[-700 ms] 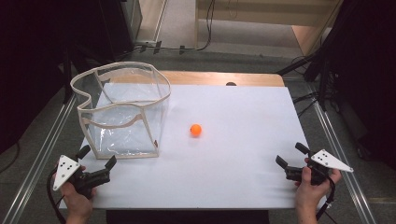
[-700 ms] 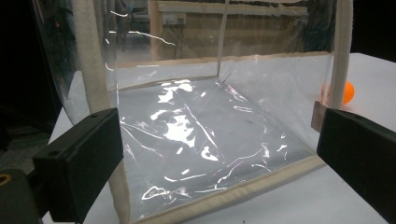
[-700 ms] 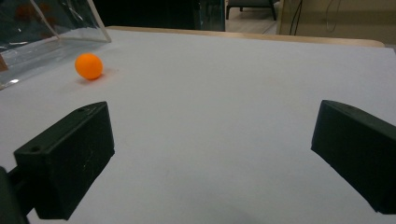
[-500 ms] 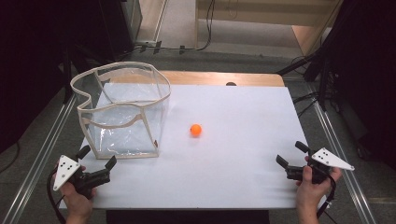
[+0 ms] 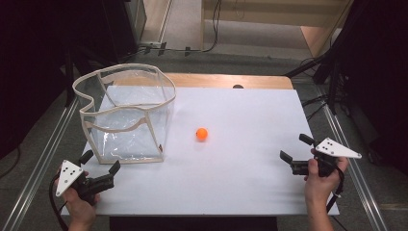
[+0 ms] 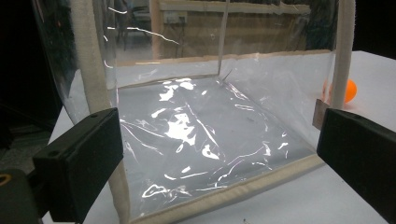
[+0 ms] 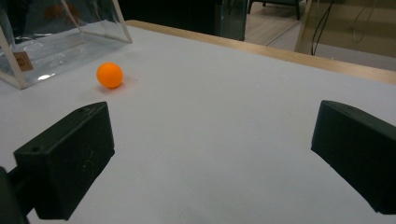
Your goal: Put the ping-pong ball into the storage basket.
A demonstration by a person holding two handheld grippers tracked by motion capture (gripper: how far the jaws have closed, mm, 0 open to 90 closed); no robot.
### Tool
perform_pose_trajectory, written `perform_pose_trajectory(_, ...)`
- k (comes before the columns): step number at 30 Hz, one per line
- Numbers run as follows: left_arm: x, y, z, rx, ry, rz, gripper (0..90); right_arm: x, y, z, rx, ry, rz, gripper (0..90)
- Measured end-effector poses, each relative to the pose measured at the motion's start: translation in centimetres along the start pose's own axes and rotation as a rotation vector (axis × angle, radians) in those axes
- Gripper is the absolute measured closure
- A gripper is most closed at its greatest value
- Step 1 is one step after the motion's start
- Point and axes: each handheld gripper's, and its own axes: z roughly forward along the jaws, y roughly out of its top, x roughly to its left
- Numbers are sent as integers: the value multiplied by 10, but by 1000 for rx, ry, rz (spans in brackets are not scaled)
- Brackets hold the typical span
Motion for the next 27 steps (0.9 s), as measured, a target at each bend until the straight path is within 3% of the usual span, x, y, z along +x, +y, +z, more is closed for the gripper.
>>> perform_pose_trajectory(15,0,0,0,0,-1,3,8,5,44,22,79,69,-76,0)
perform_pose_trajectory(27,0,0,0,0,-1,4,8,12,63,46,133,108,-114,0)
